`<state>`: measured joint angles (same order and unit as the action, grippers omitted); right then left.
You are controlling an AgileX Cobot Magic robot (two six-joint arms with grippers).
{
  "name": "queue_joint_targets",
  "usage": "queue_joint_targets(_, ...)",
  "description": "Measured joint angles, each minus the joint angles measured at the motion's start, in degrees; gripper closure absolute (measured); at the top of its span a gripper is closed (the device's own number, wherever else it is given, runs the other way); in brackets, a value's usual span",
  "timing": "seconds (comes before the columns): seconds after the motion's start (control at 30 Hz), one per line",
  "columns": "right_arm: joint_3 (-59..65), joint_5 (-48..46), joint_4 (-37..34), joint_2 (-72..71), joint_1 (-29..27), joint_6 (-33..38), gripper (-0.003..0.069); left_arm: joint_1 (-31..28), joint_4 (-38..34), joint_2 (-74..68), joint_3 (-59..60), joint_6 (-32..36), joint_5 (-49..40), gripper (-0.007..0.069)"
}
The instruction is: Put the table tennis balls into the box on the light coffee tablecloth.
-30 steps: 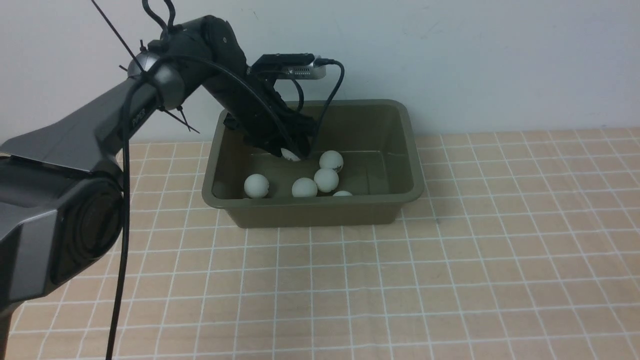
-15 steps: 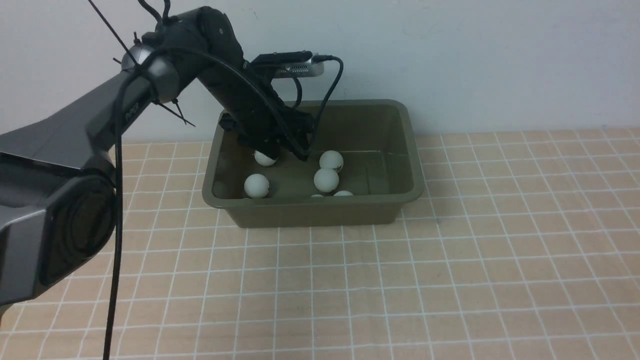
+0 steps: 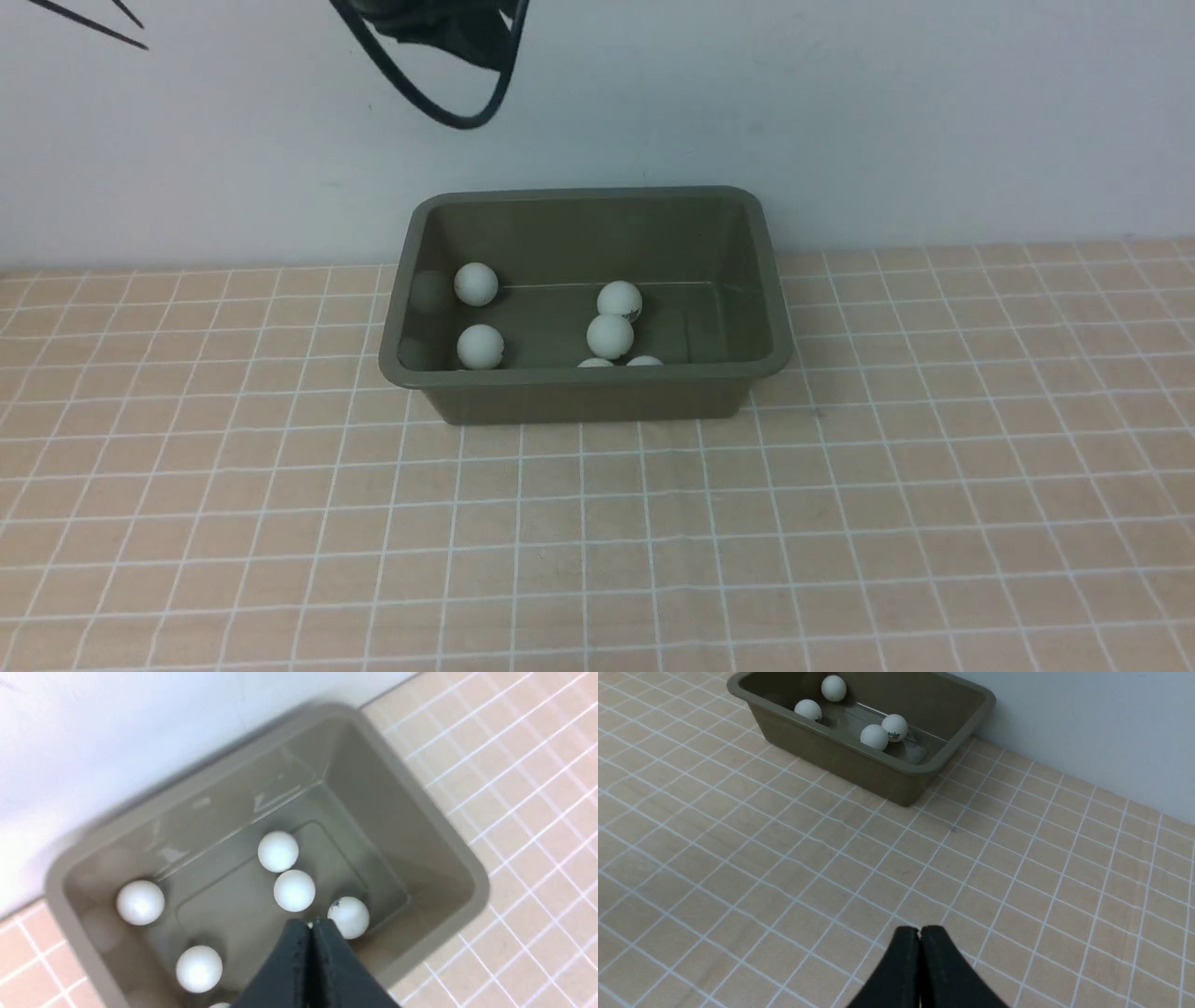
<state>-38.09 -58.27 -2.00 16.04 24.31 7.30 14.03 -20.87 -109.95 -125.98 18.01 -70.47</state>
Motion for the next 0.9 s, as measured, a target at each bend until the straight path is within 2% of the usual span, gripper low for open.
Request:
queue_joint_targets(0.23, 4.6, 10.1, 0.6, 0.0, 0.0, 0.0, 0.0675, -0.1, 0.0, 15.1, 17.0, 3.6, 6.4, 0.0693)
queue_joint_targets(0.5, 4.7, 14.7, 6.8, 0.0, 0.0, -2.3, 0.0675, -0.1, -0.3, 39.7, 54.7, 6.9, 27.4, 0.0693)
queue_joint_targets(0.57, 5.6, 16.8, 10.1, 0.0, 0.0, -6.2, 0.0675, -0.1, -0.4, 47.1, 65.7, 7.1, 34.3, 0.0693)
queue_joint_targets(0.6, 5.7, 17.1, 10.7, 0.0, 0.0, -6.5, 0.0675, -0.1, -0.4, 48.3, 67.3, 7.1, 35.2, 0.0693)
queue_joint_targets(0.7, 8.1, 20.3, 15.5, 0.0, 0.0, -13.4, 0.0675, -0.1, -1.7, 56.3, 77.9, 7.1, 39.9, 0.0693)
queue_joint_targets(0.9, 9.8, 21.8, 22.6, 0.0, 0.0, -24.3, 0.0675, -0.1, -2.4, 63.3, 84.0, 7.1, 41.1, 0.0693)
